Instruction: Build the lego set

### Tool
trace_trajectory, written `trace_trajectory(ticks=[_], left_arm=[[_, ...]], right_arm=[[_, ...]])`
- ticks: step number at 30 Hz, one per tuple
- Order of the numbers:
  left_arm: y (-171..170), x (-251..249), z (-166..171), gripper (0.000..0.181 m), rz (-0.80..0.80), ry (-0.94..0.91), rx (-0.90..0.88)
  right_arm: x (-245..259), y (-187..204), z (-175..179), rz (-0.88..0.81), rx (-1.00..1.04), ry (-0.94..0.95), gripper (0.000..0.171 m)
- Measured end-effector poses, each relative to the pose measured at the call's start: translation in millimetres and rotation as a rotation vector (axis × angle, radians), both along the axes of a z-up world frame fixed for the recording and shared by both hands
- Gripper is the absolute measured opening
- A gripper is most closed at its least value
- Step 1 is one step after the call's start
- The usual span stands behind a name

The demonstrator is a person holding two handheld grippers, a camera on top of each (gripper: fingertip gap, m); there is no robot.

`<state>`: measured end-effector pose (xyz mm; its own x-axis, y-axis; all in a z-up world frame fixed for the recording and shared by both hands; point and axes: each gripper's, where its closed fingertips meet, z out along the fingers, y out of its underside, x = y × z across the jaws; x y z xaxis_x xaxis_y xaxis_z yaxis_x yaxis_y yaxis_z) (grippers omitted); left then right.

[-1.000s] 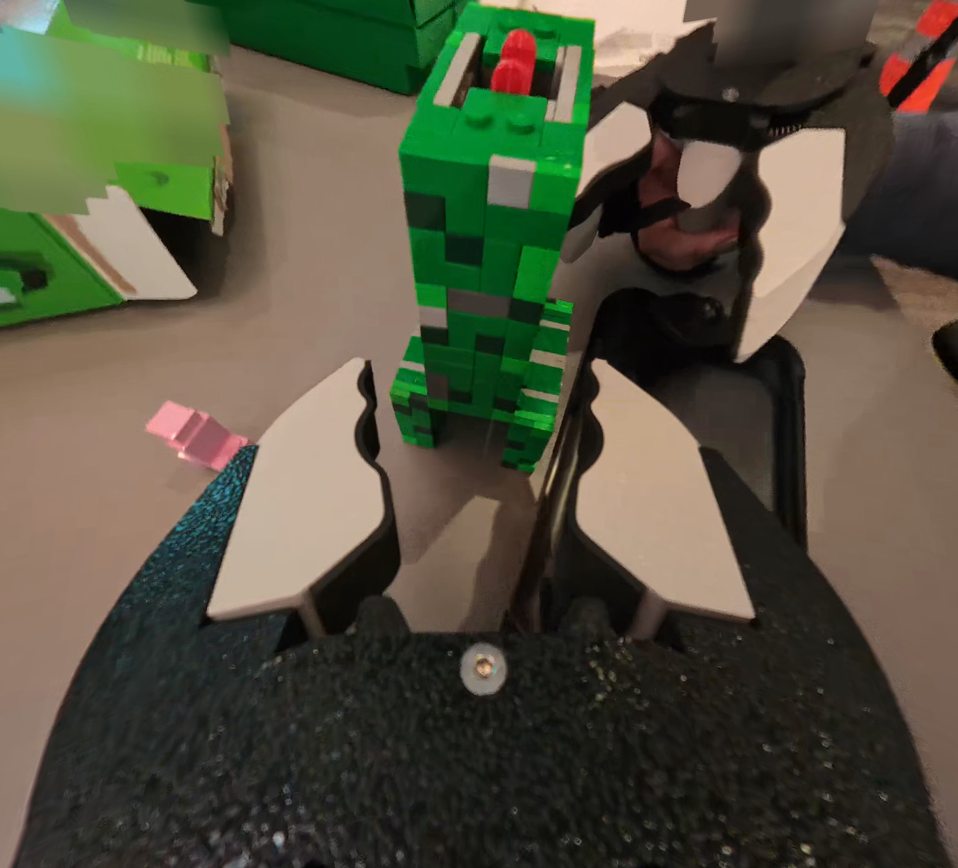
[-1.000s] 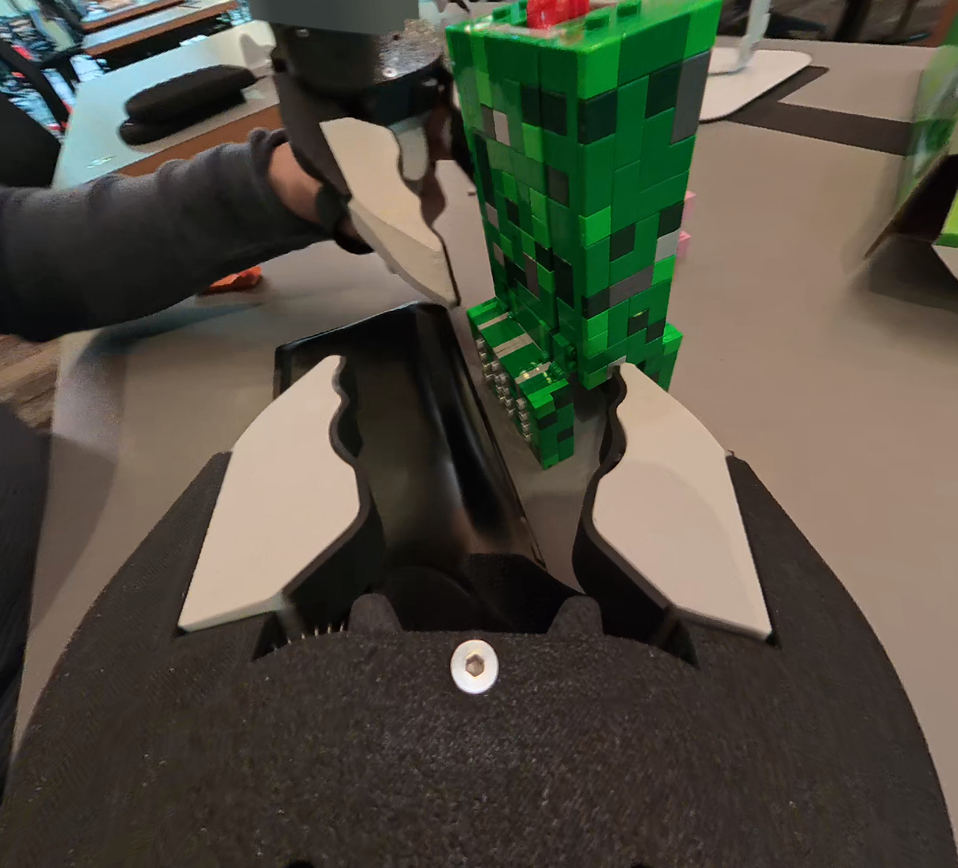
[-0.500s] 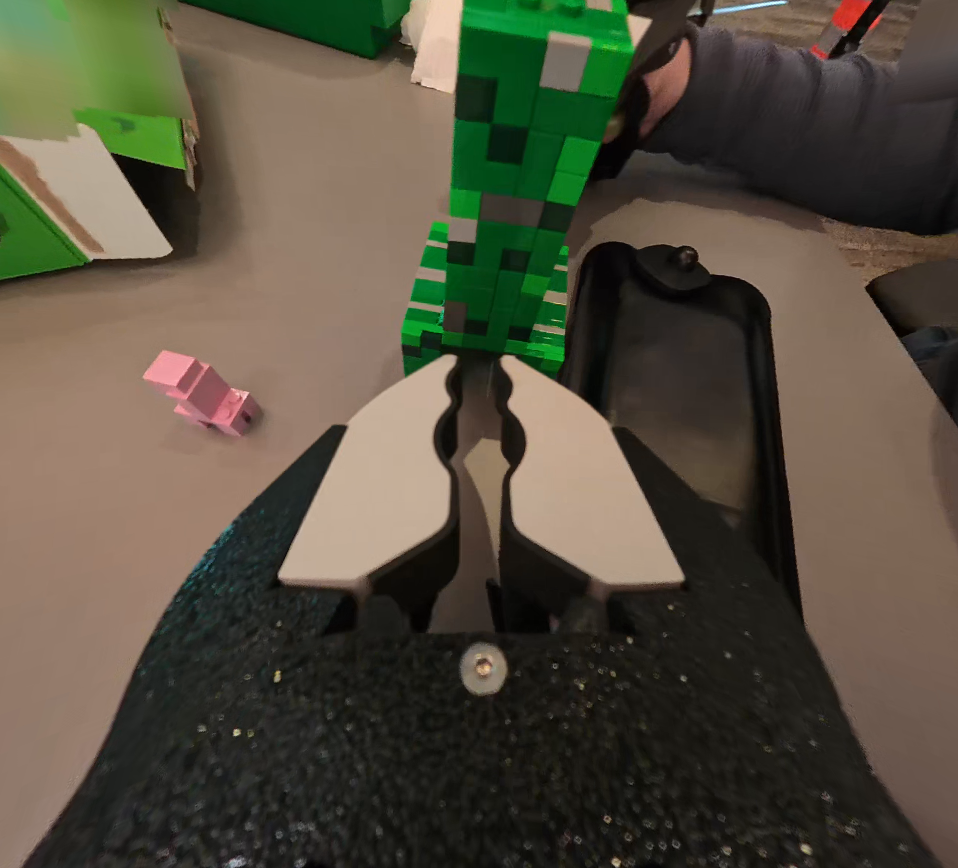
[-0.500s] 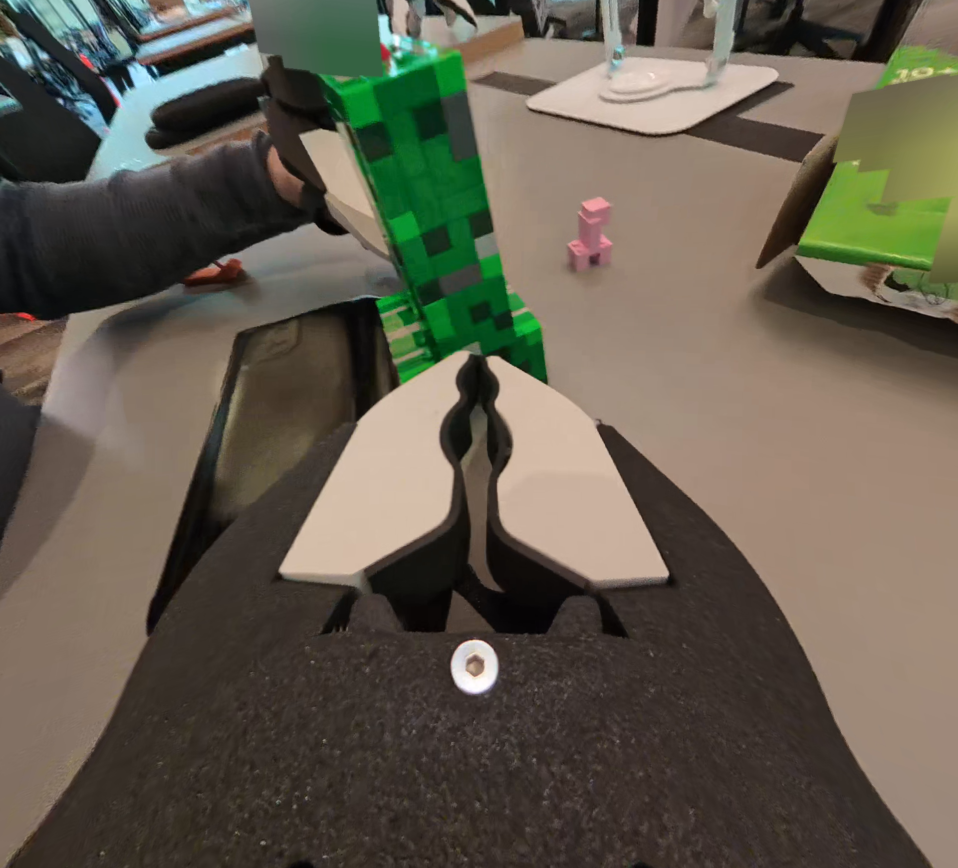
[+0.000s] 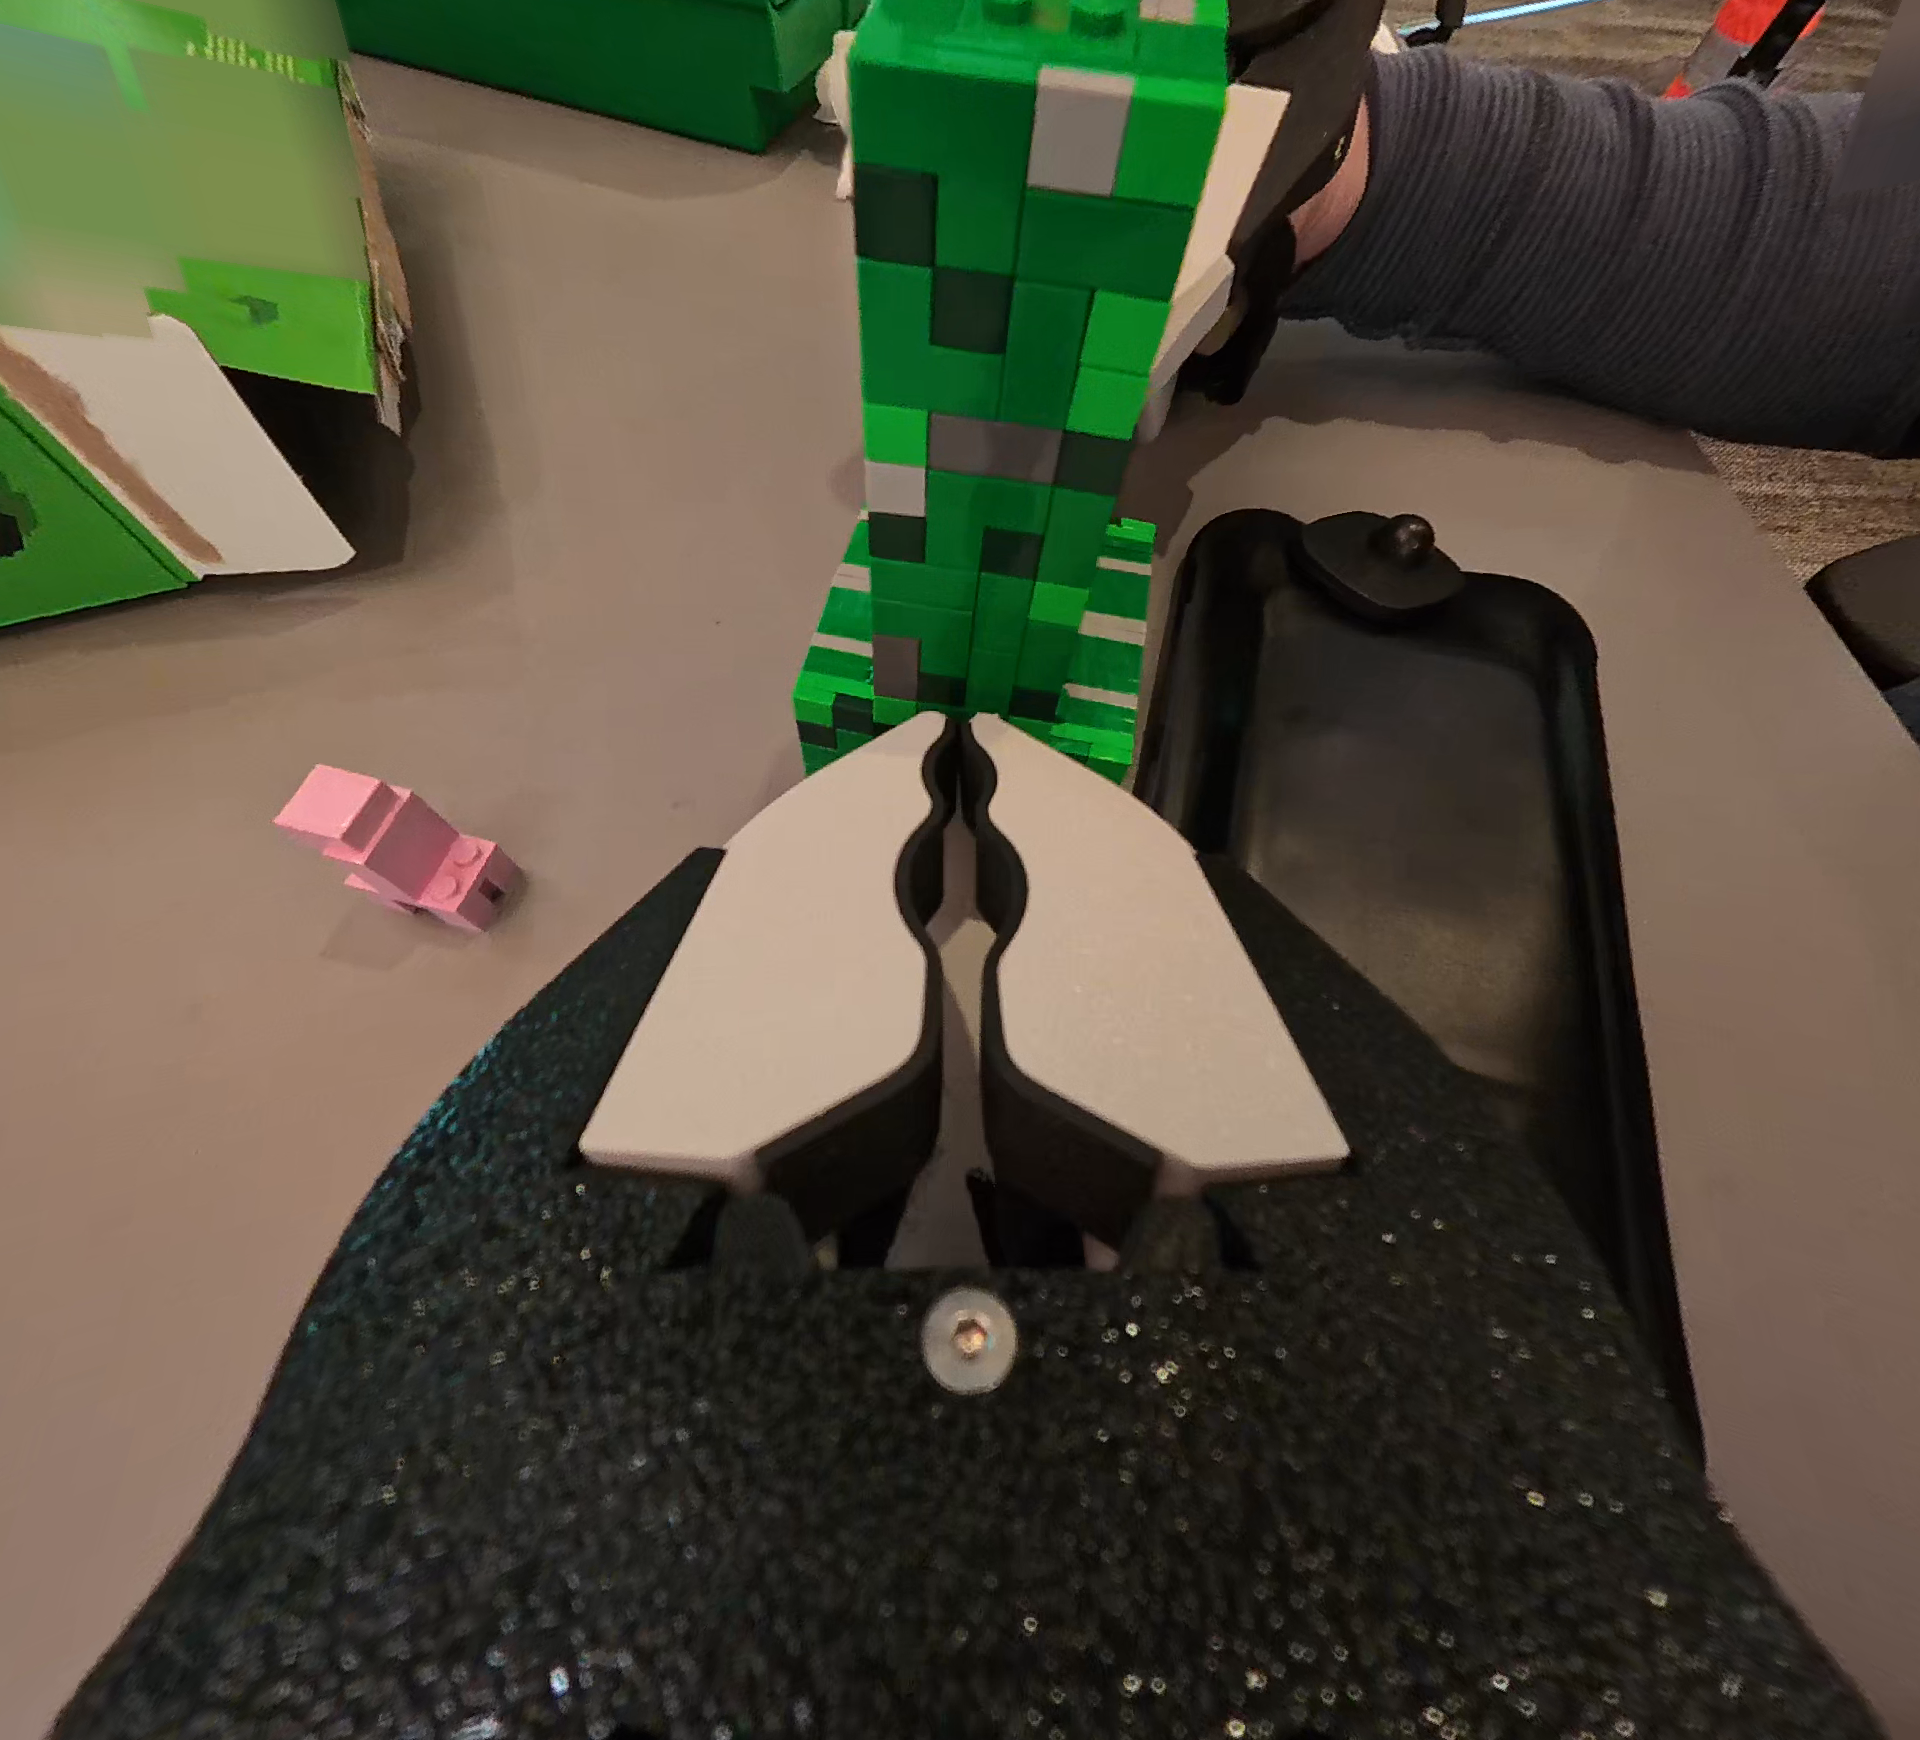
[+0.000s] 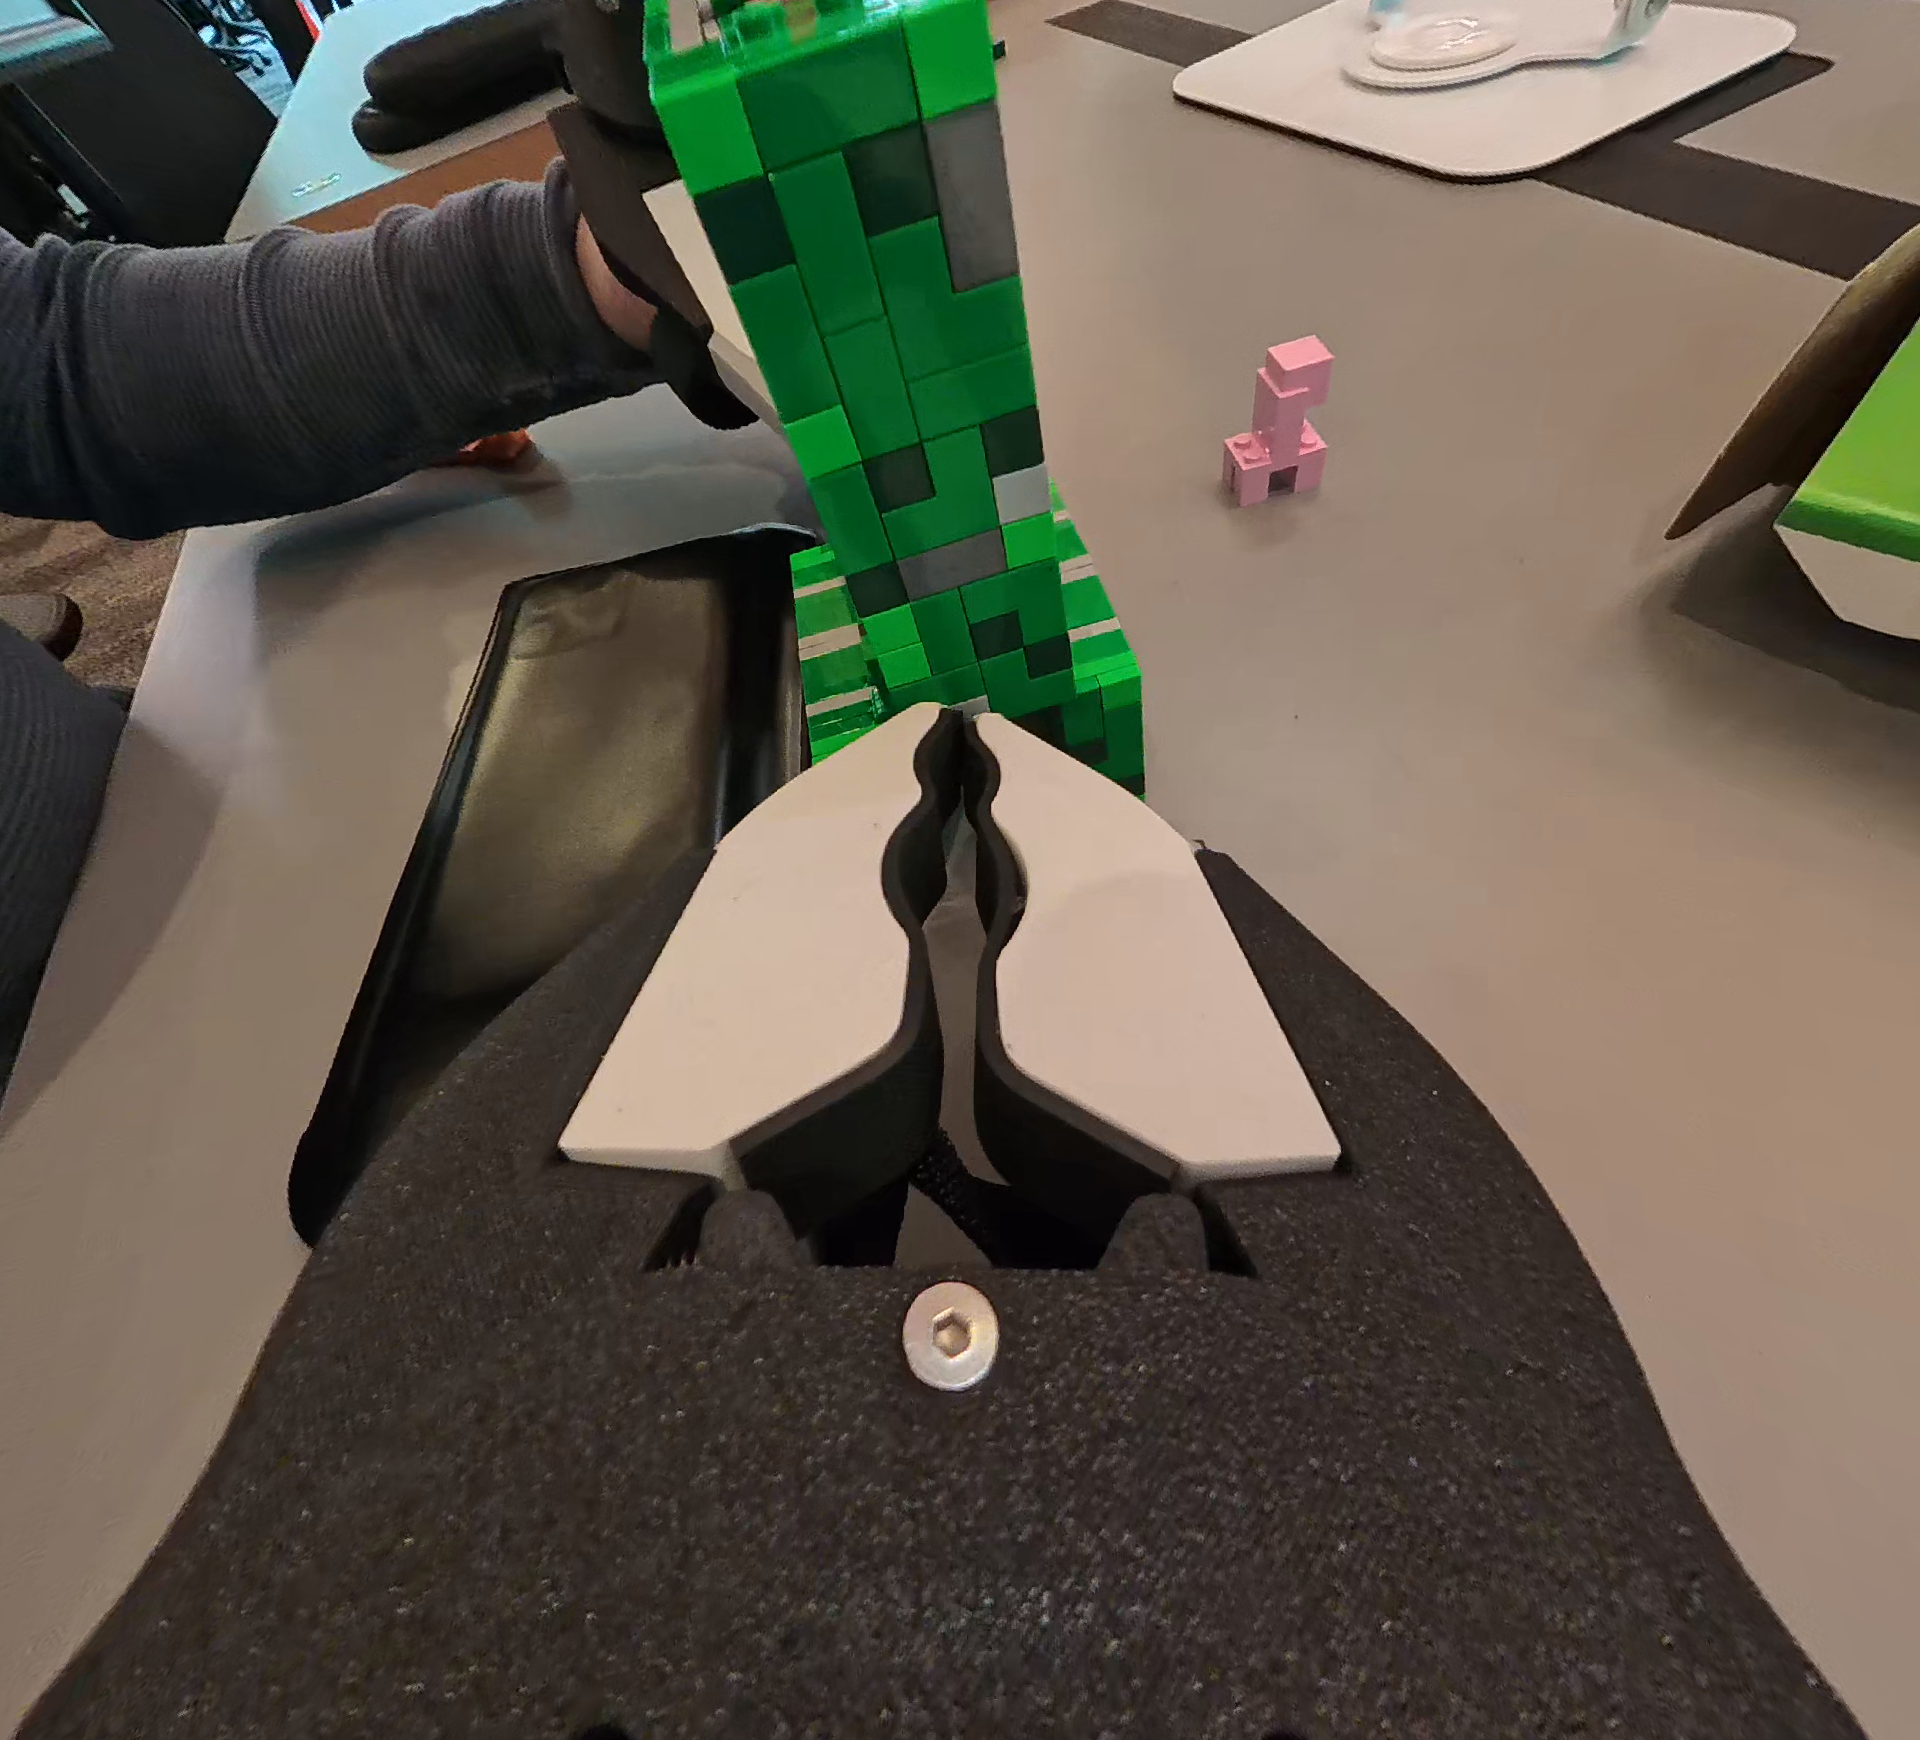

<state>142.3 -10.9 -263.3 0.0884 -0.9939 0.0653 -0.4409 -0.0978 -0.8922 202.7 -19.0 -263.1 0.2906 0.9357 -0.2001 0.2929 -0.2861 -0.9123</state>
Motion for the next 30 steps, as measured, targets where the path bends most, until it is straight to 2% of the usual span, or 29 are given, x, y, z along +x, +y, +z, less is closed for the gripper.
trace_trajectory(ticks=[10, 15, 23, 25, 29, 30], left_arm=[[-1.7, -0.4, -7.7, 0.0, -0.014, 0.041, 0.008], [-9.3, 7.4, -30.2, 0.0, -0.046, 0.14, 0.021], [-2.0, -12.4, -20.6, 0.0, 0.024, 0.139, -0.017], [2.0, -16.5, -10.4, 0.0, 0.064, 0.08, -0.002], [-0.6, -4.4, 10.1, 0.065, 0.067, -0.091, 0.0], [-3.3, 0.4, 9.7, 0.071, 0.048, -0.09, -0.005]], right_arm=[[-1.1, 0.0, 0.0, -0.002, -0.009, 0.007, 0.0], [-5.2, 0.9, -3.5, -0.005, -0.007, -0.02, 0.0], [-4.5, 1.4, -1.9, -0.012, 0.004, -0.013, 0.0], [-4.3, 1.5, -1.4, -0.014, 0.01, -0.011, 0.0], [-4.3, 1.4, -1.3, -0.012, 0.004, -0.008, 0.0], [-4.4, 1.2, -1.5, -0.01, 0.003, -0.009, 0.0]])
